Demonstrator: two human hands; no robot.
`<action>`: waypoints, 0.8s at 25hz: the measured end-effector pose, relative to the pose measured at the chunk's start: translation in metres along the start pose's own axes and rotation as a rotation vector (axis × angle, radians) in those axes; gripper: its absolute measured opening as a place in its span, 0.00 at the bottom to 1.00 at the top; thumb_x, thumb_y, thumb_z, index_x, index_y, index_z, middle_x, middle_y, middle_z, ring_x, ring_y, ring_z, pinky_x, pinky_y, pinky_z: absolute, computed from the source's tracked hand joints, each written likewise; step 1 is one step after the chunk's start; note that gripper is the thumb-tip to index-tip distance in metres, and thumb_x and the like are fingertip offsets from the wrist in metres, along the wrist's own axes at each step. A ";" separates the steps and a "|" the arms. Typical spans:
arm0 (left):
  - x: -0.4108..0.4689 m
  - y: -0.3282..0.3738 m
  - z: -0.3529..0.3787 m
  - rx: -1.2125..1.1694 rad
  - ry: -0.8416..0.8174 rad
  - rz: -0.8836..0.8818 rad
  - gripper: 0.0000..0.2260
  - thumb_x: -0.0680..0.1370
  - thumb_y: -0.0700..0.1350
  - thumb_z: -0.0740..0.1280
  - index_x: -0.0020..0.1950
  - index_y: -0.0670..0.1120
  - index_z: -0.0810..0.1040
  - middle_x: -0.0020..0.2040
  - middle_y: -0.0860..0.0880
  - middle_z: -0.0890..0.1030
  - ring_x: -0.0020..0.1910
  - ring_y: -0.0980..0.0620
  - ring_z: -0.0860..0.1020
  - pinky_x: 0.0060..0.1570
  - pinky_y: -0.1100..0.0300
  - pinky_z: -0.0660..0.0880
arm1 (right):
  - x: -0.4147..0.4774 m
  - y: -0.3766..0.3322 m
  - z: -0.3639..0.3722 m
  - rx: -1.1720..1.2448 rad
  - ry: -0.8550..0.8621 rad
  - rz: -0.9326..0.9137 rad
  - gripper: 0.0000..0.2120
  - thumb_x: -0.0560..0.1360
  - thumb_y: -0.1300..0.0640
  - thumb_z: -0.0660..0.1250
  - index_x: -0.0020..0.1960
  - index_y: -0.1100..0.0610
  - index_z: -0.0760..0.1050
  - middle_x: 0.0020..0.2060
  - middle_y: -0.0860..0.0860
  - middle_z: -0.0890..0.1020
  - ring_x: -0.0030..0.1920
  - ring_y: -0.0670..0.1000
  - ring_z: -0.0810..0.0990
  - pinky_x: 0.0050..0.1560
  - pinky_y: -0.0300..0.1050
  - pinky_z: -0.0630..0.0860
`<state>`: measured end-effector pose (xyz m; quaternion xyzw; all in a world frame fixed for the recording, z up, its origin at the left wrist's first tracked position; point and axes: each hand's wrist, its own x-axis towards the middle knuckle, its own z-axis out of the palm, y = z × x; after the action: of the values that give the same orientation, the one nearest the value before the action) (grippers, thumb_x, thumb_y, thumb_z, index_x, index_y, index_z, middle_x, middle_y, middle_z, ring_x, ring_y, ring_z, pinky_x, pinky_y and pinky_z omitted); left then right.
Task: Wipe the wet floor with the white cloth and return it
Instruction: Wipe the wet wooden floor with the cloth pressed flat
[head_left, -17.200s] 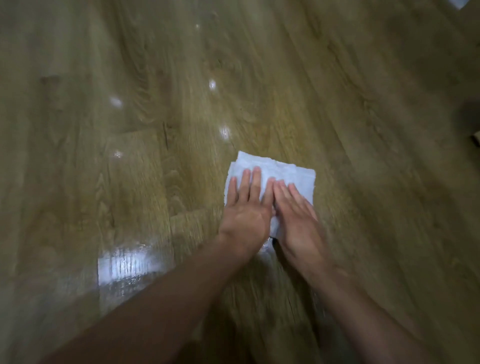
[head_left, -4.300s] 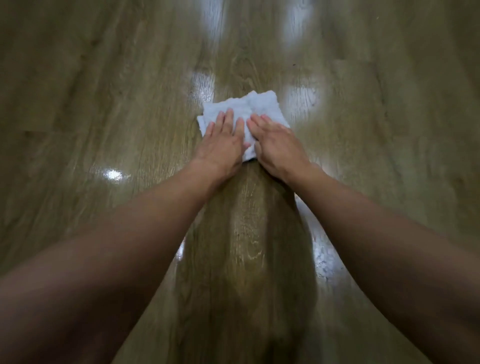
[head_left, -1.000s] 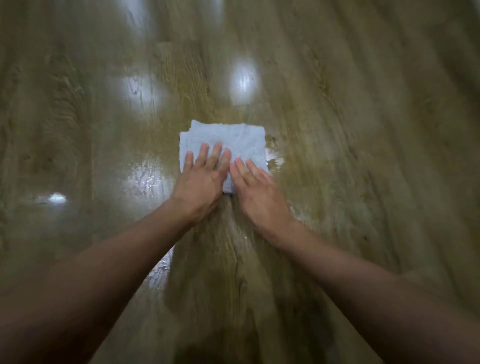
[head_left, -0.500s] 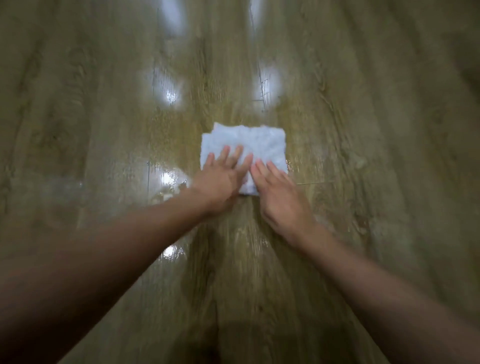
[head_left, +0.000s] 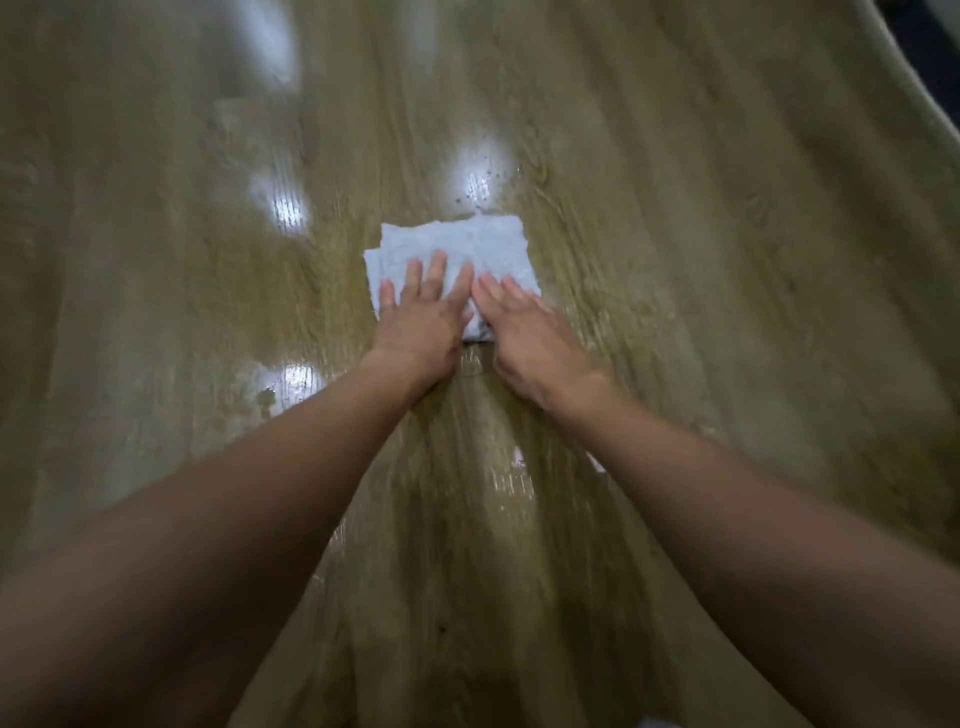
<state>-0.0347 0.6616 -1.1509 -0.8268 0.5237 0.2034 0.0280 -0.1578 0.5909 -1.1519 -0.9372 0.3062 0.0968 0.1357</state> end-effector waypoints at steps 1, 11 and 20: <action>-0.013 0.004 0.006 0.039 0.007 0.069 0.25 0.84 0.51 0.47 0.79 0.52 0.42 0.79 0.46 0.41 0.78 0.42 0.42 0.73 0.40 0.43 | -0.025 0.005 0.007 0.020 0.000 -0.003 0.29 0.79 0.61 0.53 0.79 0.56 0.51 0.78 0.51 0.55 0.78 0.52 0.53 0.76 0.46 0.50; -0.017 0.056 0.022 0.052 -0.006 0.196 0.30 0.83 0.51 0.51 0.78 0.41 0.41 0.79 0.44 0.40 0.78 0.46 0.40 0.75 0.48 0.41 | -0.065 0.023 0.020 0.132 0.085 0.188 0.28 0.80 0.52 0.47 0.79 0.57 0.49 0.79 0.52 0.50 0.78 0.52 0.45 0.76 0.46 0.39; 0.047 0.093 -0.006 0.072 -0.112 0.106 0.31 0.82 0.46 0.54 0.79 0.43 0.40 0.79 0.44 0.40 0.78 0.41 0.41 0.73 0.40 0.44 | -0.005 0.098 -0.012 0.086 0.046 0.090 0.30 0.79 0.51 0.52 0.79 0.54 0.50 0.79 0.50 0.51 0.78 0.53 0.48 0.77 0.50 0.46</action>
<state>-0.0975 0.5782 -1.1467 -0.7835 0.5714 0.2318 0.0761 -0.2192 0.5138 -1.1589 -0.9178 0.3550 0.0678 0.1644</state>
